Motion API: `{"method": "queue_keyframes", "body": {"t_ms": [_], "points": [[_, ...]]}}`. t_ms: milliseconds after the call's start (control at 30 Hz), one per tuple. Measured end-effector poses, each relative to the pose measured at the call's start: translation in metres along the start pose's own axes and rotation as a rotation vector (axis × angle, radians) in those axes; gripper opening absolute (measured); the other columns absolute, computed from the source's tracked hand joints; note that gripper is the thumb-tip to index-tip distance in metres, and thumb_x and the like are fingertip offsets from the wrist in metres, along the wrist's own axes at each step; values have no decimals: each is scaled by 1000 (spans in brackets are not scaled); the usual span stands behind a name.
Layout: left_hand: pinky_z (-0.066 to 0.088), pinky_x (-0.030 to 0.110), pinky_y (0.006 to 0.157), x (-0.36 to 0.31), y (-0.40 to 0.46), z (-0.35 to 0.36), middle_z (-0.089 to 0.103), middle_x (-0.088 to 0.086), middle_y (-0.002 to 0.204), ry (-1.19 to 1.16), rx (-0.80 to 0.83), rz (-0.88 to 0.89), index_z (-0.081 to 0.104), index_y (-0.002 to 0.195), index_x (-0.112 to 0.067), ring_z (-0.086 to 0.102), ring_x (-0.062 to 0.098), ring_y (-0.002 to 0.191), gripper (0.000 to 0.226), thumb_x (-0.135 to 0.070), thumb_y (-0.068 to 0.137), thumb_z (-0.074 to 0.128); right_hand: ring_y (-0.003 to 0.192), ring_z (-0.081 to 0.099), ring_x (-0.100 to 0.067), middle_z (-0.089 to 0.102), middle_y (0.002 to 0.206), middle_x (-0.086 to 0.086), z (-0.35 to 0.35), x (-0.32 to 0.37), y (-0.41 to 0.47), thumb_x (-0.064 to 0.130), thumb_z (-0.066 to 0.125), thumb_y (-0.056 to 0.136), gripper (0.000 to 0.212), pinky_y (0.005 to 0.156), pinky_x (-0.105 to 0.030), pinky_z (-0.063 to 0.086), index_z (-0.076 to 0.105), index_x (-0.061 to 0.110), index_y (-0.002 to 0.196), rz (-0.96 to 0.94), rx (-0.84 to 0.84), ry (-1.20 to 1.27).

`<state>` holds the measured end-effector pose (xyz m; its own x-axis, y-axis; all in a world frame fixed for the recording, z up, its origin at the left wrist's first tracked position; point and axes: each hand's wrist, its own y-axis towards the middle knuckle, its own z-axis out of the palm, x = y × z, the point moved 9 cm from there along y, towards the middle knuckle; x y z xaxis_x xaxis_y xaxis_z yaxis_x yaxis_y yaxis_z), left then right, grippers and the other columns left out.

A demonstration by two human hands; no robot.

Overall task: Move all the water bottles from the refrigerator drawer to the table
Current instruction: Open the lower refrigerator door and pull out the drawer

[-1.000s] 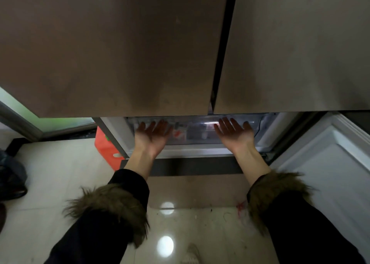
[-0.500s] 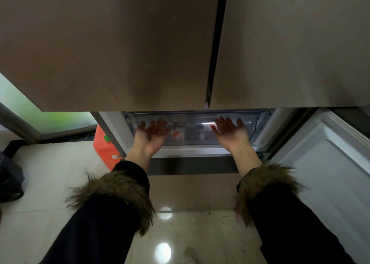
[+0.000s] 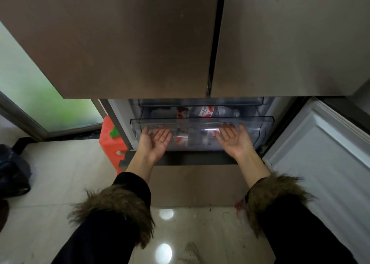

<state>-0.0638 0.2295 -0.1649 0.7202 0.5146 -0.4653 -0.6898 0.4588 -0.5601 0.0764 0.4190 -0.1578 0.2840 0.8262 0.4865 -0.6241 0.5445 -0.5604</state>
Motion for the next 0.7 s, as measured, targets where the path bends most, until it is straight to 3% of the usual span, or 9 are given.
{"method": "queue_keyframes", "body": {"t_ms": [100,167,233,400,567,700], "points": [[40,42,99,3,-13,-11,39,21,143,48,-18,20,47,98,-1,44,33,129,47,-44,98,30,119,51,-26,50,135,-13,-9,-6,-14,36,39,98,33,109,-41,36,52,8,112,1,-6,-22],[43,42,94,5,-20,-19,41,22,142,87,-27,39,45,113,-3,46,34,127,49,-47,97,30,124,49,-28,48,137,-15,-17,-10,-23,38,40,97,33,109,-41,37,53,8,103,4,-19,-22],[43,43,94,7,-28,-25,40,22,142,106,-27,43,37,127,-4,47,34,126,55,-49,96,29,128,45,-29,46,139,-16,-24,-12,-30,40,38,97,39,109,-41,36,52,6,111,-4,-32,-23],[44,44,95,12,-48,-39,36,23,145,140,-32,36,37,121,0,46,35,126,58,-51,96,25,128,45,-29,46,139,-16,-38,-19,-51,42,39,96,39,110,-40,35,50,7,110,-6,-61,-5],[44,44,93,19,-65,-51,39,24,142,159,-43,26,43,103,1,48,35,125,54,-50,95,26,132,40,-30,40,143,-18,-49,-25,-75,41,38,96,53,112,-39,32,38,4,134,-18,-73,7],[45,42,94,25,-75,-63,41,24,141,140,-50,10,36,128,4,49,35,123,65,-51,94,27,133,40,-30,39,144,-18,-58,-30,-88,41,38,96,54,112,-39,31,39,2,133,-5,-83,10]]}}
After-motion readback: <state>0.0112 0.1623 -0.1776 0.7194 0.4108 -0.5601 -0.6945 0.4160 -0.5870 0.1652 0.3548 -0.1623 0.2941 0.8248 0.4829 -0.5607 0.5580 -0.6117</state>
